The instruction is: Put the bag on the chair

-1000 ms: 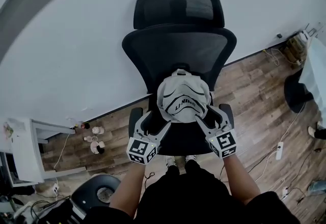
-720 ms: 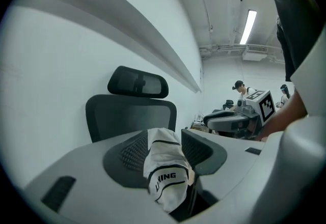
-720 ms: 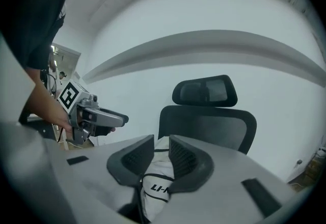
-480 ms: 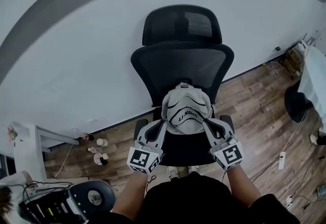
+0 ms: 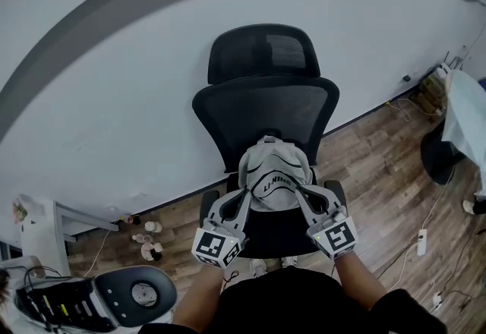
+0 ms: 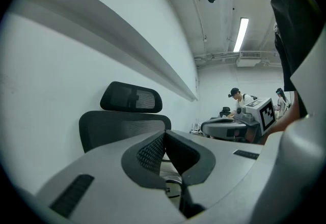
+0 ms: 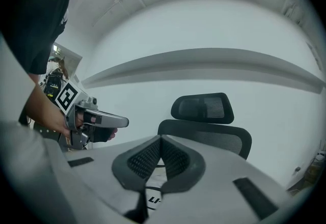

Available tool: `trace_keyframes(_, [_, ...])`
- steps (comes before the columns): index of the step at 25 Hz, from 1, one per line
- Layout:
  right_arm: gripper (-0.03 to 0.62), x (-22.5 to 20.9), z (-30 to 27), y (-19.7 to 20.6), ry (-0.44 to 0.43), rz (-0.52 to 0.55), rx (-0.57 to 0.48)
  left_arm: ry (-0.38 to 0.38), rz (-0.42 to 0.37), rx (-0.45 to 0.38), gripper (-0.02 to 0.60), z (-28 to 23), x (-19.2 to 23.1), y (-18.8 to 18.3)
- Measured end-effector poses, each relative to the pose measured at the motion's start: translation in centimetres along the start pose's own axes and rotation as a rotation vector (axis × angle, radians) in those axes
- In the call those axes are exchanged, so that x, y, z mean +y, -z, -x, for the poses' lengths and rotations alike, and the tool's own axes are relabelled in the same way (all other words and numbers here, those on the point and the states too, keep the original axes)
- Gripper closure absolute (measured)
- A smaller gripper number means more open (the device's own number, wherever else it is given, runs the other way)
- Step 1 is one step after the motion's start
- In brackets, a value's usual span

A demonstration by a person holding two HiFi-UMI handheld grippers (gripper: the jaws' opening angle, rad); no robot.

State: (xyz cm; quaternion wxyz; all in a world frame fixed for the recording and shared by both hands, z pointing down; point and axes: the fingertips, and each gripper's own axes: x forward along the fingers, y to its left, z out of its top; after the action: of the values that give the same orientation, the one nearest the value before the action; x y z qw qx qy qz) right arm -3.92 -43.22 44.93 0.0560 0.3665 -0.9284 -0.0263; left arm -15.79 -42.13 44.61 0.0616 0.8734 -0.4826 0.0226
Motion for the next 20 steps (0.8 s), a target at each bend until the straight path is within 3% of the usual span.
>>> trace_keyframes(9, [0.576, 0.0, 0.6, 0.9, -0.008, 0.011, 0.034, -0.053, -0.012, 0.027, 0.557, -0.2, 0.3, 1.1])
trace_keyframes(20, [0.576, -0.7, 0.5, 0.9, -0.002, -0.012, 0.028, -0.063, -0.022, 0.053, 0.557, -0.3, 0.6, 1.7])
